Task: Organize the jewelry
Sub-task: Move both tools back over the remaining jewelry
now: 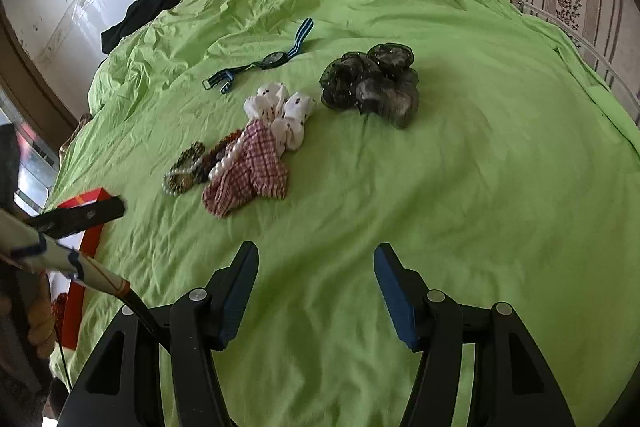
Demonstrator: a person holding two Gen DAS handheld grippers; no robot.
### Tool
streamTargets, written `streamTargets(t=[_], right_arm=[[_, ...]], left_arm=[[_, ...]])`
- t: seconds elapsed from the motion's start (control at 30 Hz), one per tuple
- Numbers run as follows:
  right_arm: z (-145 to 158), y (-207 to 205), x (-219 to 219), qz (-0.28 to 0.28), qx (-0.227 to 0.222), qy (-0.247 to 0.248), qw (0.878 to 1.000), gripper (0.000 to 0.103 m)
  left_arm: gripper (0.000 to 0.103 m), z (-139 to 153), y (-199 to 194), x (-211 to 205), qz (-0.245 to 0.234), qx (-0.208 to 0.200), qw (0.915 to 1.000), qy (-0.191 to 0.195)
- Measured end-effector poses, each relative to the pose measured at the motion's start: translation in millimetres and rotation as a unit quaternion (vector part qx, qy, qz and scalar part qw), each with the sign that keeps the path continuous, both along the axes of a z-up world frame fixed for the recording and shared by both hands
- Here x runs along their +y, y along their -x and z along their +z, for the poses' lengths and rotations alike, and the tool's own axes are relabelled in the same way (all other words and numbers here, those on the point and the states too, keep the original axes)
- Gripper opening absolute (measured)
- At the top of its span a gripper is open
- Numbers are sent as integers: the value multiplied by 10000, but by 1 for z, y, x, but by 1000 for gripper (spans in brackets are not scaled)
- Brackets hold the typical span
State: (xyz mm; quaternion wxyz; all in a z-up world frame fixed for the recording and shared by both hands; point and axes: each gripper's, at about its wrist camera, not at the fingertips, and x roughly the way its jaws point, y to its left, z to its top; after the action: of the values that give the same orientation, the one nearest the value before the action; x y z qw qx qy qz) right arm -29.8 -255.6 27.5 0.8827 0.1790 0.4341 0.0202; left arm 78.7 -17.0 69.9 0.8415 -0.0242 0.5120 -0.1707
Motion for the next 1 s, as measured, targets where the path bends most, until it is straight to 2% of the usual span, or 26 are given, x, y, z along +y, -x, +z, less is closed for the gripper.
streamTargets(t=[0.1,0.2,0.27,0.3,0.33,0.37,0.47,0.6,0.63,0.7,0.77,0.9,1.0], right_arm=[[-7,-6,-4,-52,42,-152,9999,65],[-15,-9,-7,-82,116,-217,9997,65],[-19,-9,-9,-116,150,-247,9995,65],[-21,-10,-10,-142,173,-266,9994,65],[-22,-10,-11,-161,187,-284,9993,65],[-23,-10,-13,-181,197,-306,9992,65],[-22,-9,-14,-197,162,-311,9992,65],[-18,-8,-12,-127,99,-327,9993,65],[-16,-8,-11,-105,80,-334,9994,65],[-14,-10,-7,-18,44,-381,9993,65],[-13,-14,-2,58,24,-435,9990,65],[-11,-30,8,152,-16,-402,9991,66],[-9,-36,12,194,-56,-392,9990,67]], left_arm=[[48,-6,-17,-23,-479,-262,9979,-338],[45,-13,-27,-50,-1006,-560,9904,-766],[27,-22,-33,-64,-1236,-552,9860,-978],[6,-28,-37,-69,-1287,-463,9847,-1078],[0,-34,-41,-73,-1259,-349,9836,-1241],[0,-36,-43,-74,-1216,-335,9834,-1307],[0,-29,-38,-62,-1109,-248,9884,-1012],[0,2,-16,-22,-818,-122,9965,-123],[0,12,-8,-8,-752,-130,9970,140],[0,28,6,14,-620,-209,9970,410],[0,32,13,26,-527,-261,9972,452],[0,21,6,27,-479,-293,9984,106],[2,12,-15,17,-506,-192,9982,254]])
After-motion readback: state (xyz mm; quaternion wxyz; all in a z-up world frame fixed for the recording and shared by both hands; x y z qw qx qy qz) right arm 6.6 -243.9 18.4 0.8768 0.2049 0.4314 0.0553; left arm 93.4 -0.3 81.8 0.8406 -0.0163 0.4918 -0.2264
